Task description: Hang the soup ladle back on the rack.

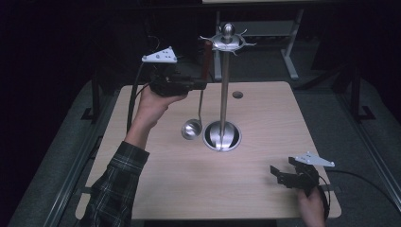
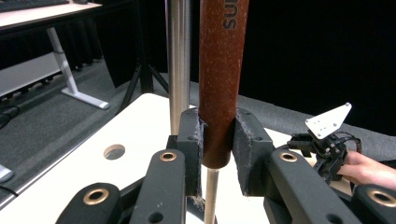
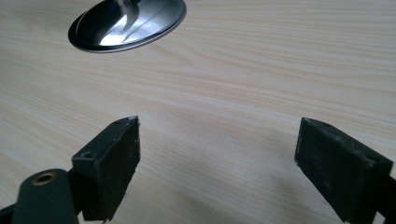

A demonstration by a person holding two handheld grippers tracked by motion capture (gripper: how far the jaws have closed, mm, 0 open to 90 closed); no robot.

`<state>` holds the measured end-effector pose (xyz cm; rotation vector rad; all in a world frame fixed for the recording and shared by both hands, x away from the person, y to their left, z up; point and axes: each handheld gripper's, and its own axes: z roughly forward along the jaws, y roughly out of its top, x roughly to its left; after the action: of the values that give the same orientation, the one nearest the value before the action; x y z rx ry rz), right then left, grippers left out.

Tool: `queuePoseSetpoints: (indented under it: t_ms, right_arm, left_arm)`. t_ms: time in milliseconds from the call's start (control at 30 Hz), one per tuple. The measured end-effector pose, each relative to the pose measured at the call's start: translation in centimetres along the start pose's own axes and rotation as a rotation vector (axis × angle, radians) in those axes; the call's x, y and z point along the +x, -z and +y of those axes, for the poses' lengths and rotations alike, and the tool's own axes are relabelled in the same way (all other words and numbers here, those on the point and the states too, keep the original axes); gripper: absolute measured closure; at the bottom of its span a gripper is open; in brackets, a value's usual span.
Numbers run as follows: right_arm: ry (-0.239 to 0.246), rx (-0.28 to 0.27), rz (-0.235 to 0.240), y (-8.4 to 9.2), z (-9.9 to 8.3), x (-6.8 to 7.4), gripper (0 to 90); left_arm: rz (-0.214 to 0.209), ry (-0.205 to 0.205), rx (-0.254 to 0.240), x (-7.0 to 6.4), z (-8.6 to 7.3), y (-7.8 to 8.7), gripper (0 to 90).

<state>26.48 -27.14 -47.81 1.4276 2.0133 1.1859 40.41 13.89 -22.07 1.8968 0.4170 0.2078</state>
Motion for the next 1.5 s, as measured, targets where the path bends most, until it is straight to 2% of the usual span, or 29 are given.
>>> queuePoseSetpoints:
  t_ms: [400, 500, 733, 933, 1000, 1267, 1500]
  right_arm:
    - [-0.004, -0.002, 0.004, 0.0, 0.0, 0.0, 13.6]
    - [-0.003, -0.002, 0.003, 0.0, 0.0, 0.0, 13.6]
    - [-0.003, -0.001, 0.002, 0.0, 0.0, 0.0, 13.6]
    - [-0.005, -0.002, 0.005, 0.0, 0.0, 0.0, 13.6]
    - [-0.005, -0.002, 0.006, 0.0, 0.0, 0.0, 13.5]
    - [-0.007, -0.001, 0.011, 0.0, 0.0, -0.1, 13.6]
    - [-0.009, -0.009, 0.010, 0.1, 0.0, -0.1, 13.6]
  left_arm:
    - [-0.010, 0.011, 0.003, 0.4, 0.0, -1.1, 74.6]
    - [-0.002, 0.005, 0.020, 0.3, -0.2, -1.4, 74.6]
    - [-0.011, 0.011, 0.014, 0.4, -0.3, -1.5, 74.4]
    - [0.011, -0.007, 0.026, 0.4, -0.3, -1.3, 73.2]
    - [0.011, -0.005, 0.020, 0.3, -0.3, -1.2, 67.0]
    - [0.045, -0.014, 0.044, 0.2, -0.5, -0.2, 60.3]
    - [0.068, -0.023, 0.105, 0.0, -1.7, 1.0, 52.1]
